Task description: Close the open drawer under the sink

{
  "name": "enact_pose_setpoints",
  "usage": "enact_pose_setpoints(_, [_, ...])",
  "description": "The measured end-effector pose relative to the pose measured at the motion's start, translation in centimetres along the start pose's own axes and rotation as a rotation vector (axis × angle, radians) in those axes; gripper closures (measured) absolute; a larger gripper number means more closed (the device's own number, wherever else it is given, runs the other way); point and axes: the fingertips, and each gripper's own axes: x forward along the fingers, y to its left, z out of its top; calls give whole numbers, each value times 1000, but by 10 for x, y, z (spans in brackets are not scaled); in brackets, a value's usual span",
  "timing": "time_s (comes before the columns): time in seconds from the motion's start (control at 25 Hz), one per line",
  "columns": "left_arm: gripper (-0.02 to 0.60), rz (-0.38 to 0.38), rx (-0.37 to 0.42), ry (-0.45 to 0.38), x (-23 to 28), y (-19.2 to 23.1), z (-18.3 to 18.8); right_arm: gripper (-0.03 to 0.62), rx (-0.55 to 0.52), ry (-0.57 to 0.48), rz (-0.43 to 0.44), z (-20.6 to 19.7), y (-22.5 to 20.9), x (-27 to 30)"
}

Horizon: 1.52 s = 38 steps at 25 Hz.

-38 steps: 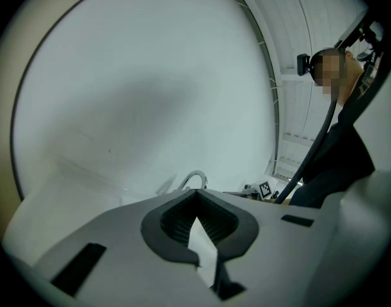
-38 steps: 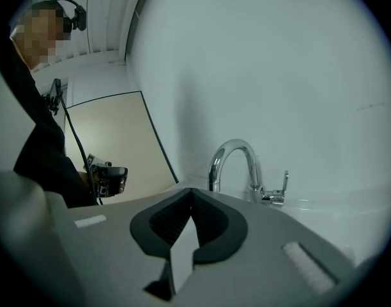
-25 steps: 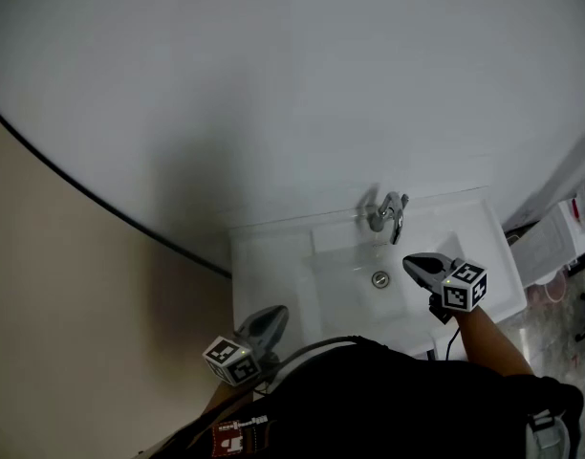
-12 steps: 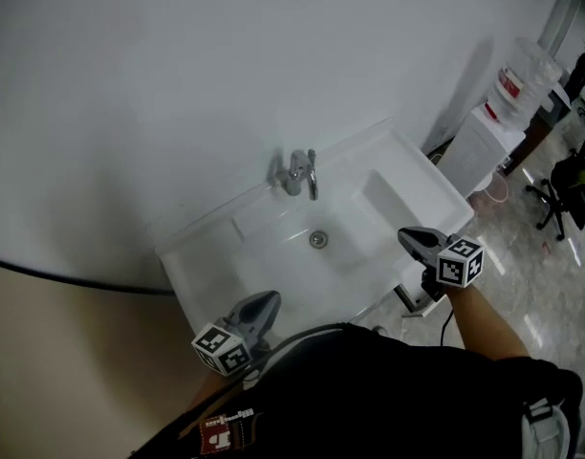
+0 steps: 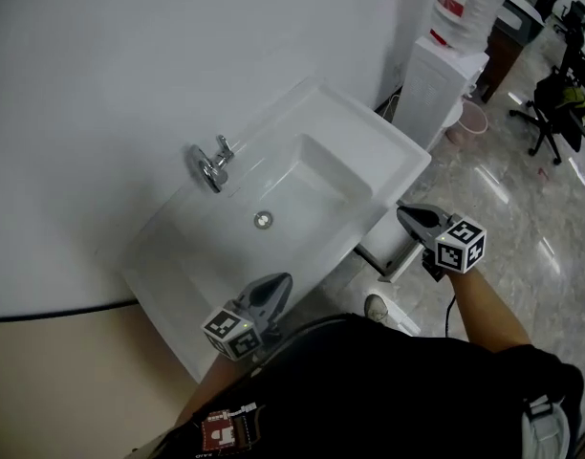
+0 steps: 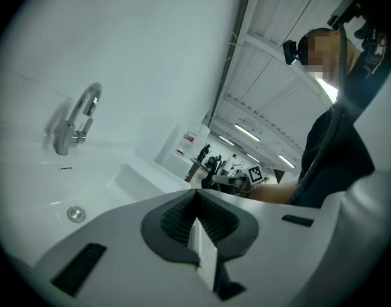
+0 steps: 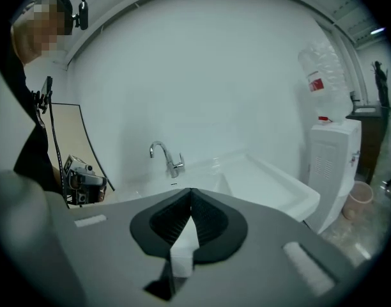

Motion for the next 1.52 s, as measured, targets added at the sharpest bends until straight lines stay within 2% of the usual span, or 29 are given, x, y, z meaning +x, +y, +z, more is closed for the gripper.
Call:
enact_pose_setpoints(0.24, [584,-42,2,94,92,-29,-36,592,26,-14,-31,-35,-57,-39])
enact_pose_setpoints(0.44, [584,-96,7,188,139,-39,-61,592,39,-31,-72,-59,-82,-56])
enact_pose_setpoints(0.8, [584,-213,55,337,199,-64,-107,592,61,-47,-133,-108,-109,-73])
enact_pose_setpoints(1.04, [584,-239,59,424,230,-71,-146,591,93,-36,-163,-155,-136,-78])
enact_pose_setpoints(1.28, [584,-275,46,511,257,-81,-199,590,87,-13,-188,-208,-158,-86])
enact_pose_setpoints(1.52, [584,-298,50,563,283,-87,-245,582,75,28,-208,-262,-176,-92])
